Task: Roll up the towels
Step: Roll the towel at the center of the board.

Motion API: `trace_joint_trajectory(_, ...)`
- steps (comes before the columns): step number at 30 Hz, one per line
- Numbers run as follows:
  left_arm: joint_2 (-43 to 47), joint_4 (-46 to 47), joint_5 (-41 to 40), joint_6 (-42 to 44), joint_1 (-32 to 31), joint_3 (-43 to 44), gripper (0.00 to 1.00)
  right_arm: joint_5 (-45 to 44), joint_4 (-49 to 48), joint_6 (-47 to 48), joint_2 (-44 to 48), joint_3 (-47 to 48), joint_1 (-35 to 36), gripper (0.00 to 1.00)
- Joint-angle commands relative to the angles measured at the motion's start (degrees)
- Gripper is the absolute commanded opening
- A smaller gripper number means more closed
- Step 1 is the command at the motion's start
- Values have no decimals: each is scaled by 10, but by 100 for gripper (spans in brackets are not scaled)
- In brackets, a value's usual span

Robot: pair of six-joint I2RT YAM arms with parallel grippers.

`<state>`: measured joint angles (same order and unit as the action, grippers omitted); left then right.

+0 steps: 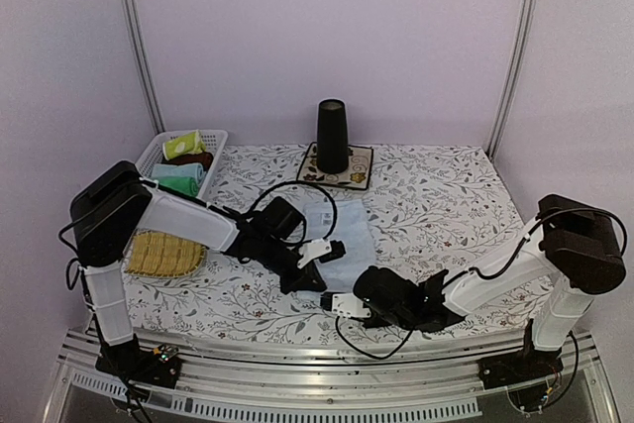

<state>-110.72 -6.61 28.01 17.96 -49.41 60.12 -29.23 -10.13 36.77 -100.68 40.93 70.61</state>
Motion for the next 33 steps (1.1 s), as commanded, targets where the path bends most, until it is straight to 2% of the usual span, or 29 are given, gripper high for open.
trace_joint_trajectory(1, 38, -17, -37, 7, 11, -27, 13, 51, 64, -25, 0, 23, -1, 3)
trace_joint_trajectory(6, 118, 8, -103, 7, 11, -69, 56, 143, 129, -56, 32, 46, -20, 2)
trace_joint_trajectory(10, 184, 32, -149, 4, 11, -111, 72, 199, 172, -75, 41, 68, -35, 2)
trace_joint_trajectory(15, 283, 89, -184, 6, 3, -199, 79, 289, 221, -92, 31, 96, -54, 2)
trace_joint_trajectory(21, 374, 146, -246, 45, -42, -275, 80, 425, 283, -123, 1, 142, -98, 2)
trace_joint_trajectory(29, 347, 157, -283, 86, -111, -302, 78, 597, 345, -141, -39, 198, -162, 3)
trace_joint_trajectory(33, 326, 154, -294, 97, -135, -299, 77, 652, 370, -151, -69, 224, -188, 3)
